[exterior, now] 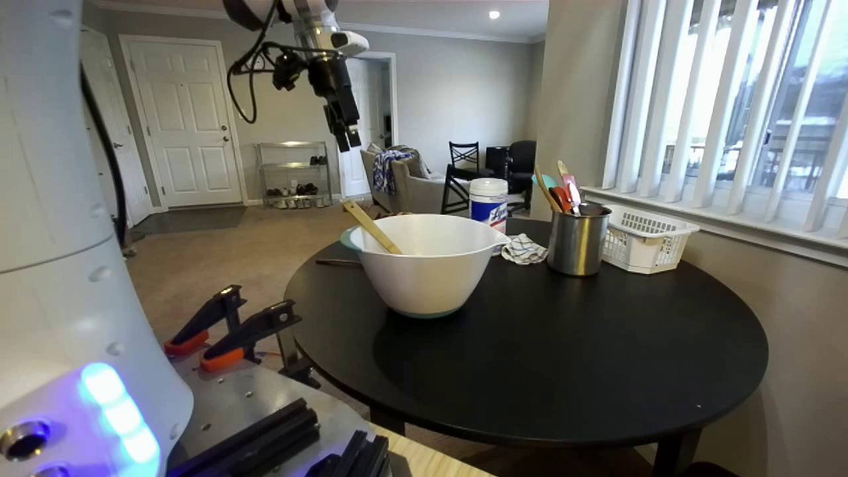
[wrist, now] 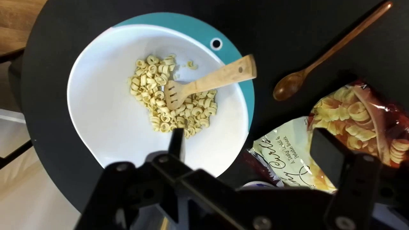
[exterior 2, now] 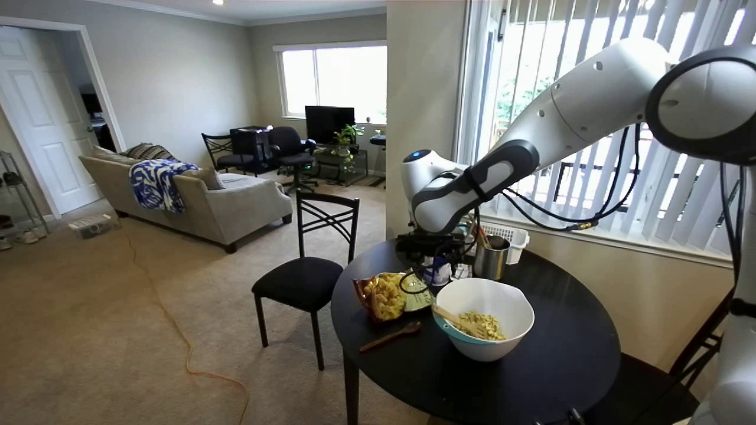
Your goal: Stir in the bowl
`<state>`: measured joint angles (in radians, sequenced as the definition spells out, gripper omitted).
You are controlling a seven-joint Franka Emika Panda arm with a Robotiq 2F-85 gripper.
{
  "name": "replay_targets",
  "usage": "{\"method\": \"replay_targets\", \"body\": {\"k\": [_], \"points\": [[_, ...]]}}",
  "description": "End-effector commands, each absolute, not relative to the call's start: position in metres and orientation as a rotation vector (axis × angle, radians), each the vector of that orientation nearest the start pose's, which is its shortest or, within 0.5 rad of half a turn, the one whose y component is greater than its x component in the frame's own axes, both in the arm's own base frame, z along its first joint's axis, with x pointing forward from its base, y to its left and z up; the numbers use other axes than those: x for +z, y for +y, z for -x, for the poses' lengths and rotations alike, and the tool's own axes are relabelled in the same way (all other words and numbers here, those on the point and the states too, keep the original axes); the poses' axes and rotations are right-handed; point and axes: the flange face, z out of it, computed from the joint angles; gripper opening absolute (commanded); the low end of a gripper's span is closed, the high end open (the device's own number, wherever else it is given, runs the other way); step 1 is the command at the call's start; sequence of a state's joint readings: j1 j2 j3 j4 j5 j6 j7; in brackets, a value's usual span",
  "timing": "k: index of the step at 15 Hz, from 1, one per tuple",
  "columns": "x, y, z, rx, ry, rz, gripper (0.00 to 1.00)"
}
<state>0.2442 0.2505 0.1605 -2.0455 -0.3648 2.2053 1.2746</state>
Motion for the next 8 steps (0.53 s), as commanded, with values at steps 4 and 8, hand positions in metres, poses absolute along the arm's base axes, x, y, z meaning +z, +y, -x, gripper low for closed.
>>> {"method": "replay_targets", "body": {"k": [4,8], "points": [[0.236,0.213,-0.559,-0.213,1.132,3.249,1.0],[0.203,0.209,-0.562,-0.148,1.187,3.278,1.0]]}}
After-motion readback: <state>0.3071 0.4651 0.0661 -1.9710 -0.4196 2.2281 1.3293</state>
